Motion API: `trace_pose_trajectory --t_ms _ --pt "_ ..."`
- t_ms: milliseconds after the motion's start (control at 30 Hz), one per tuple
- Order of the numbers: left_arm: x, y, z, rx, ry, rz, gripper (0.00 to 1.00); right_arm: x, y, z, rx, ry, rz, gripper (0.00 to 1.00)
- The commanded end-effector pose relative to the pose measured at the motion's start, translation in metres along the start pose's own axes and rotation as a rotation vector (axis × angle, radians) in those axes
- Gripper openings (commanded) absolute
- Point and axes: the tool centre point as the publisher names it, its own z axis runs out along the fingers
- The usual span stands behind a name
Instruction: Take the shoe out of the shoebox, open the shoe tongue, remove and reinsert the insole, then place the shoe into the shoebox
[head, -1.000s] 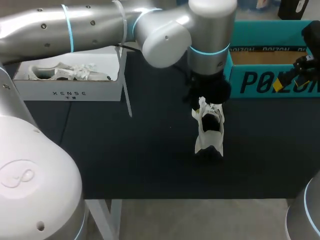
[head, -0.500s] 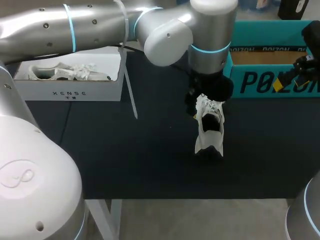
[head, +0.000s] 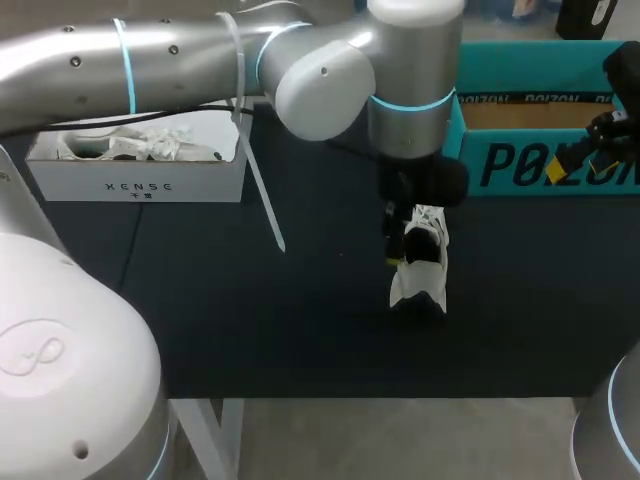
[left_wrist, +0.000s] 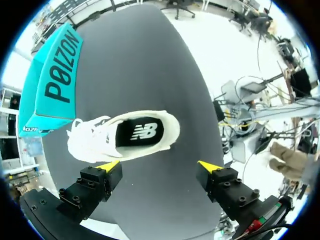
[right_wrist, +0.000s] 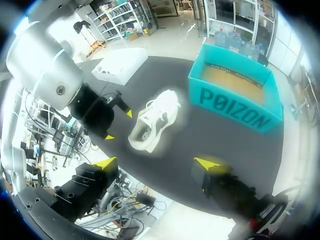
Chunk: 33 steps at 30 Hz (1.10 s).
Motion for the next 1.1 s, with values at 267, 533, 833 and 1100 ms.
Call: trace_pose_trajectory --t_ms 267,533,833,1100 --pt "0.001 -0.033 0.032 -0.066 0.039 -0.048 1.0 0.0 0.001 0.001 0.003 -0.001 0.001 1.0" --pt "-0.007 -0.053 0.052 -0.075 0.075 0.0 1.0 0.0 0.001 0.001 0.003 -0.001 0.001 1.0" --pt "-0.004 -0.054 0.064 -0.085 0.098 -0.044 1.0 0.0 0.001 0.001 0.003 -0.001 0.001 1.0" --pt "0.001 -0.052 0.062 -0.104 0.095 -0.078 1.0 0.0 0.001 0.001 0.003 -0.001 0.001 1.0"
